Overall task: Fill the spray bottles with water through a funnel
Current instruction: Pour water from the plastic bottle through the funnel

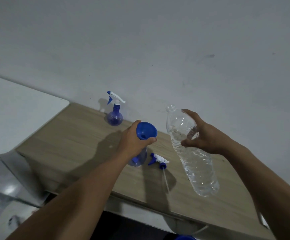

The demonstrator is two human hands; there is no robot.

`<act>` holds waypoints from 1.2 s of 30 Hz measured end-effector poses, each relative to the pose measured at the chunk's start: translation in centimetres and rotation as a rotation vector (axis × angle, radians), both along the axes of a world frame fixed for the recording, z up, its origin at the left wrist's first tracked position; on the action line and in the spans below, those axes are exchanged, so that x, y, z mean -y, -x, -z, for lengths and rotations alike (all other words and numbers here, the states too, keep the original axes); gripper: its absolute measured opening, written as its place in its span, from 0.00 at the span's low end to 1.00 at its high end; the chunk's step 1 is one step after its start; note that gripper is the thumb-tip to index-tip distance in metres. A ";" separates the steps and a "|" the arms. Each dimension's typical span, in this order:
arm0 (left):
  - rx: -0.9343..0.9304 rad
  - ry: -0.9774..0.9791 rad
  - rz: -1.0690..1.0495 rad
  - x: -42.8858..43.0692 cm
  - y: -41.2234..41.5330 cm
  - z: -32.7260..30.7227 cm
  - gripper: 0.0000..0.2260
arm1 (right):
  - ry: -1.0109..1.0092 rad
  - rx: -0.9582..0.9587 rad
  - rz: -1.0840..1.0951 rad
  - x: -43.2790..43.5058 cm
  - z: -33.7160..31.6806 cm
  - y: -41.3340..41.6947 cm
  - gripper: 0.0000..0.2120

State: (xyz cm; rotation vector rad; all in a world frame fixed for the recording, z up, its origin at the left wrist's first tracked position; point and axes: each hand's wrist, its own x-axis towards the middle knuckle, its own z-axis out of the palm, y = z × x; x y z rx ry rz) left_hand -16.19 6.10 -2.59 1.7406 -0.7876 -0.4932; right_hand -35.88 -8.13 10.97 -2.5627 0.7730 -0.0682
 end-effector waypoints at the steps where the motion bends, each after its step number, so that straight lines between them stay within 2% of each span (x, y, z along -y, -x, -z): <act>1: -0.003 0.005 0.004 0.0 0.0 0.0 0.42 | 0.008 0.002 -0.001 -0.1 -0.1 0.0 0.49; 8: -0.006 0.015 0.009 0.1 0.1 0.0 0.42 | 0.048 -0.009 -0.025 -0.5 -0.8 0.2 0.48; 16: -0.008 0.006 -0.001 0.4 -0.1 0.3 0.45 | 0.087 -0.238 -0.073 -1.1 -1.1 -1.0 0.48; 36: -0.016 0.019 0.025 0.6 -0.2 0.7 0.41 | 0.145 -0.499 -0.140 0.3 -1.3 -3.0 0.50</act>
